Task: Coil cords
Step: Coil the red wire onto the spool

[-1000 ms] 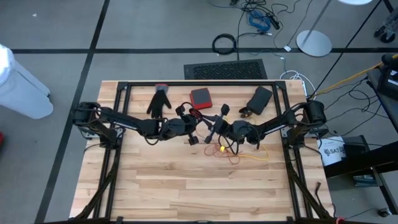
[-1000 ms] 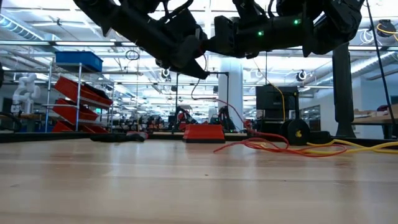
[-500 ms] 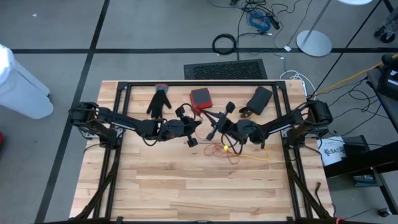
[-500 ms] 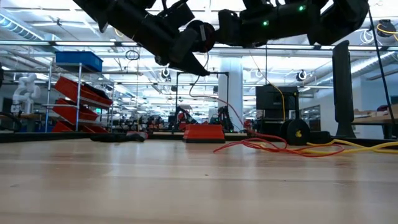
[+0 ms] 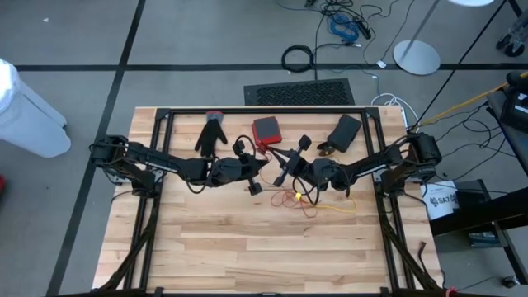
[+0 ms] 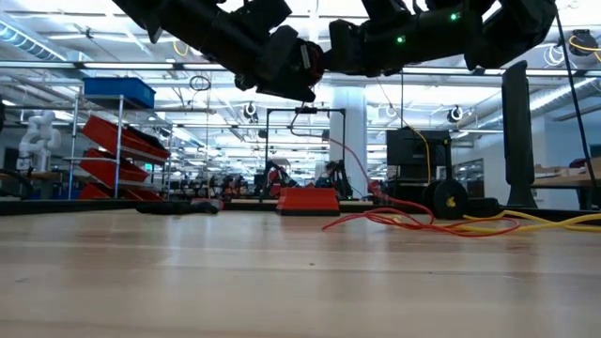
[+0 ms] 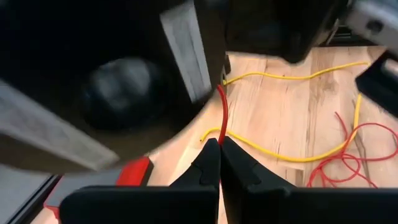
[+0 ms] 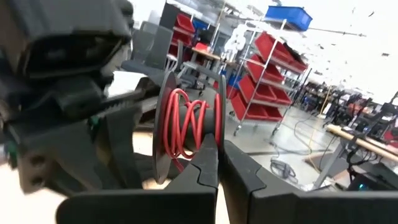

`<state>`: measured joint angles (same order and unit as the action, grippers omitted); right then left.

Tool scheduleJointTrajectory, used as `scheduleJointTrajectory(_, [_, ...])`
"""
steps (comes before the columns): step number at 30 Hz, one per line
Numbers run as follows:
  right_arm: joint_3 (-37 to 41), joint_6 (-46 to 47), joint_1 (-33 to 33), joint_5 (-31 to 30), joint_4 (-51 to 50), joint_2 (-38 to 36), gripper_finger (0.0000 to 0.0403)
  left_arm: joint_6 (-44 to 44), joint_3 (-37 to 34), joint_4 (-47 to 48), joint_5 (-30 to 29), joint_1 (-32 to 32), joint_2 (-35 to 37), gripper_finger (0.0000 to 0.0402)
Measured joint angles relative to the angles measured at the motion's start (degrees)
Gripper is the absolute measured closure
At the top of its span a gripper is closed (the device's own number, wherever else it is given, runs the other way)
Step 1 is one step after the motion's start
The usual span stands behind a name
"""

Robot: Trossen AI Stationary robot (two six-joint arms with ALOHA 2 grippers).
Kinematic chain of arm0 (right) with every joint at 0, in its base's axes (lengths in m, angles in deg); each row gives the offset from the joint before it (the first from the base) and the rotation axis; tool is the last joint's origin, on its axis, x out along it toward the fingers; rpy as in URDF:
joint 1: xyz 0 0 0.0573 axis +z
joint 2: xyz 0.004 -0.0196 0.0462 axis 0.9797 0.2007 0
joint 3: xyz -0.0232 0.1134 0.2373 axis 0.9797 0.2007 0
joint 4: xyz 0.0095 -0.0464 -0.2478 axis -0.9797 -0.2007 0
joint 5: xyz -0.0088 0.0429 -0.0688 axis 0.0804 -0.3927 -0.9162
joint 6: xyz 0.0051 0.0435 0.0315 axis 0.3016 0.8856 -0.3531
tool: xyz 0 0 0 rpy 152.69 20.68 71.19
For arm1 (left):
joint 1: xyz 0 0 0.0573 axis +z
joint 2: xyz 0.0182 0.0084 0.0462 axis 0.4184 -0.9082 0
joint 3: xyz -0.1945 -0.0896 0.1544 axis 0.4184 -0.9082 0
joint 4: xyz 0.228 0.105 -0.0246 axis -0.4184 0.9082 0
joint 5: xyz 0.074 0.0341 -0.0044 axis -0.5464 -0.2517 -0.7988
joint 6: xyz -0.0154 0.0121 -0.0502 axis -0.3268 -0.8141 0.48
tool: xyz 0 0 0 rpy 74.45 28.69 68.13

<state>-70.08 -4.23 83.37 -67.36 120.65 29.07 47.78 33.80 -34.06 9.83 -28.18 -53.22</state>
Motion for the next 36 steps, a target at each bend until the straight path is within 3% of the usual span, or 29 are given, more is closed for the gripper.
scheduleJointTrajectory(10, [-0.1, 4.8, -0.8, -0.6, -8.4, 1.3, 0.0402, -2.9, 1.2, 0.4, 0.3, -0.1, 0.7, 0.0401])
scheduleJointTrajectory(23, [-0.1, 5.5, -0.2, -0.9, -16.7, 1.4, 0.0403, -4.3, 1.3, 13.1, -4.0, 0.2, 9.9, 0.0401])
scheduleJointTrajectory(36, [-0.1, 5.2, 1.9, -1.1, -17.3, 1.3, 0.0403, -4.3, -1.1, 19.4, -4.1, 2.8, 10.8, 0.0401])
